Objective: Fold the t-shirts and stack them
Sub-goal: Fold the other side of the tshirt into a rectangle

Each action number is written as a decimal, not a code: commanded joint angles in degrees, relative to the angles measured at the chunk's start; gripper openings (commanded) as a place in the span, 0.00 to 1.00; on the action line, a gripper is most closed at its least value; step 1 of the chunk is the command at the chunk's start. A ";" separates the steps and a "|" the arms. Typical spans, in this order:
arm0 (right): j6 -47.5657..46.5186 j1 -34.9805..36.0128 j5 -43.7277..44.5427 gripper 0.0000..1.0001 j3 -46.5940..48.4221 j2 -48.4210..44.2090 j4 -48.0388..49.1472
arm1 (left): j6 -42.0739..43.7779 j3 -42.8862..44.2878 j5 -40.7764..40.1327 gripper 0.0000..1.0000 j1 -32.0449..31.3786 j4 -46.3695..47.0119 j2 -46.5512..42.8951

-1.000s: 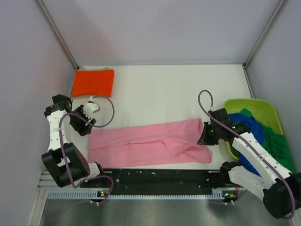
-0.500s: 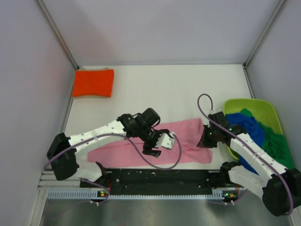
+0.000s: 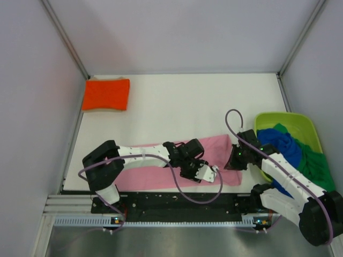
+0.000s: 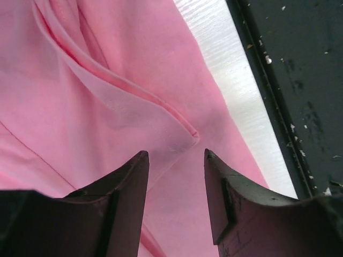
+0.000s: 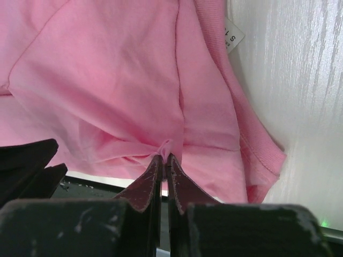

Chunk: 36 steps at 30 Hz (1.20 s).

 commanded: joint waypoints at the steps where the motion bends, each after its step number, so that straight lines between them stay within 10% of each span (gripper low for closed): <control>1: 0.52 0.23 0.33 0.00 0.24 -1.06 1.39 | 0.96 0.33 -2.21 0.50 0.02 3.36 2.23; 8: 0.61 0.23 0.25 0.00 0.07 -0.97 1.31 | 0.79 0.77 -1.14 0.52 -0.07 2.65 5.04; 13: 0.78 0.24 0.07 0.00 0.07 -0.97 1.31 | -1.41 2.95 -2.46 0.09 -0.07 0.20 4.70; 19: 1.14 0.15 -0.10 0.00 -0.02 -0.36 1.05 | -0.18 4.98 -0.62 0.00 0.28 -5.43 2.94; 36: 1.40 0.15 -1.60 0.00 -0.64 0.52 0.16 | -0.70 11.13 5.36 0.34 1.78 -11.85 9.17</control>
